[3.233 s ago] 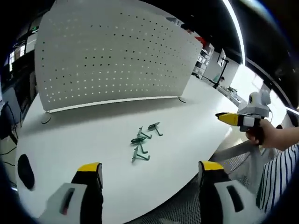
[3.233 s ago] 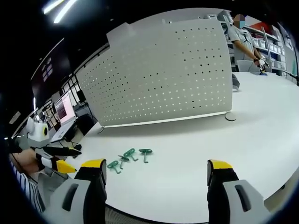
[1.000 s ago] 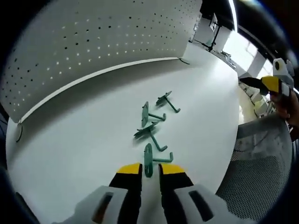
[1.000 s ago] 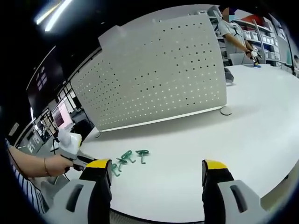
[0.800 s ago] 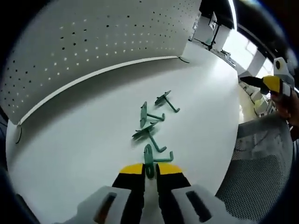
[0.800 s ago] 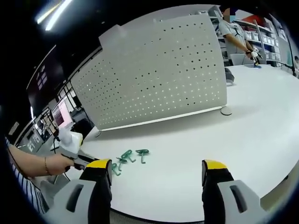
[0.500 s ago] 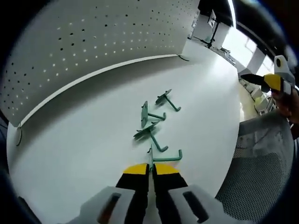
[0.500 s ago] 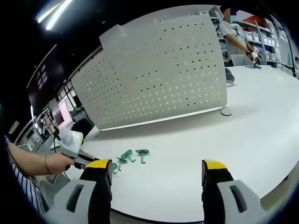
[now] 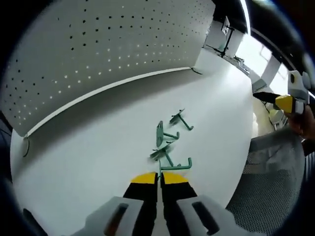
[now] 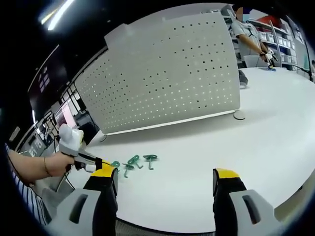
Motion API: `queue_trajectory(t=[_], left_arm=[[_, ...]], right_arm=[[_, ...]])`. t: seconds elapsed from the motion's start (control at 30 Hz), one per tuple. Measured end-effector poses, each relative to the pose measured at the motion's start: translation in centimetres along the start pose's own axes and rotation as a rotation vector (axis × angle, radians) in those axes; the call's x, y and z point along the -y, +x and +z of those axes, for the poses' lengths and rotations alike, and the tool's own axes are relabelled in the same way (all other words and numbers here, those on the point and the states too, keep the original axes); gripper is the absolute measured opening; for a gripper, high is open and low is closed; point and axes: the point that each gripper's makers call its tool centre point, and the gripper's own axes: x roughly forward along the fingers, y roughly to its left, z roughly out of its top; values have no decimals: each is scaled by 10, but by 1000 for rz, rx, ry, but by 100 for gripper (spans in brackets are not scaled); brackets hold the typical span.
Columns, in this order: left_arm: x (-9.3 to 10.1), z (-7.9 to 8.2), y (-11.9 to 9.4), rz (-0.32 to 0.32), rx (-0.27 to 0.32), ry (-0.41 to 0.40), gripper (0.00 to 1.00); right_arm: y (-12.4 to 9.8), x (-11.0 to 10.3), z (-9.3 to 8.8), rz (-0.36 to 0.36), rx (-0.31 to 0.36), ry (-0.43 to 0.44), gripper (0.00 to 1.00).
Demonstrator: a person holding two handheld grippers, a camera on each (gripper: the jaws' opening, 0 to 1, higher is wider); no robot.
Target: Insert the hook assembly into the mounting plate slot until the hook locks in place.
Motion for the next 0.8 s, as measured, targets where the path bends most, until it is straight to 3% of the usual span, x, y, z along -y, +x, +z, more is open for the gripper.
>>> queue_trajectory(t=[0.37,0.5,0.67,0.8], left_arm=[[4,25,-20,-3,74,-23,1],[12,37,-33,-16,111,-1,1],[20,52,-47,-24,153,14,1],[24,65,-57,-35,203,4,1]], right_arm=[[4,-9,-8,31,-52,-40,78],[5,-17,-1,68,-41,4,78],[11,-31,6,95,-31,-2,78],[14,-55,24,157,12,16,75]])
